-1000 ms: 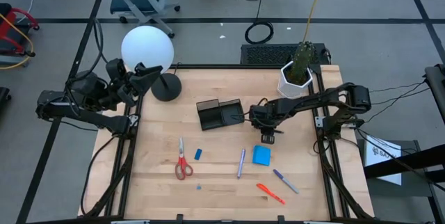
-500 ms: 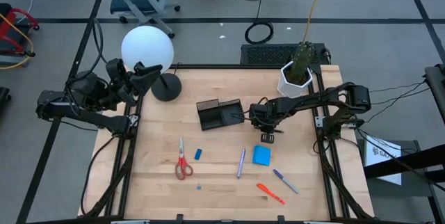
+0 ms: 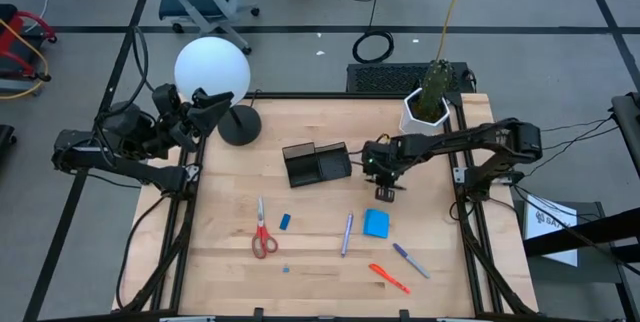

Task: Pick and place office supplies into organizer
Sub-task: Put the black pen into the black desk organizer, then put the top black pen into the black desk organizer

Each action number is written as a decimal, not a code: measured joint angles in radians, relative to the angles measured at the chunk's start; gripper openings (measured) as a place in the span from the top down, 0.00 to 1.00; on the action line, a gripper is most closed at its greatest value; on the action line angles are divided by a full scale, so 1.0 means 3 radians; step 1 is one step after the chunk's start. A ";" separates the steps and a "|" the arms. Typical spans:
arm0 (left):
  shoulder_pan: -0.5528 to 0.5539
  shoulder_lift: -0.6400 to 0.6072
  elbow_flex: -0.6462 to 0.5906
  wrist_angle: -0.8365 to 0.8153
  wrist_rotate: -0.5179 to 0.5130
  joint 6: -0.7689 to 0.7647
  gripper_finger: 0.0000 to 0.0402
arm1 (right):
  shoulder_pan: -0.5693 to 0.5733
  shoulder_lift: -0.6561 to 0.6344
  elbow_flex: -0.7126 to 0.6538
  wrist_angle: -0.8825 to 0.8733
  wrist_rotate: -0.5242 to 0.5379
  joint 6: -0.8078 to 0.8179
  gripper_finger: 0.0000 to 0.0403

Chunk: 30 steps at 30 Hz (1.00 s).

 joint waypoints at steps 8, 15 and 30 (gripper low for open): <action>0.0001 -0.0001 0.0000 0.0000 -0.0056 0.0009 0.58 | -0.0170 -0.0501 0.0004 0.0044 -0.0317 0.0149 0.95; 0.0000 -0.0001 0.0000 0.0001 -0.0141 0.0068 0.58 | -0.0255 -0.0820 0.0006 0.0637 -0.0569 0.0455 1.00; 0.0000 -0.0001 0.0000 -0.0010 -0.0130 0.0042 0.58 | -0.0248 -0.0917 0.0015 0.1501 -0.0650 0.0900 0.97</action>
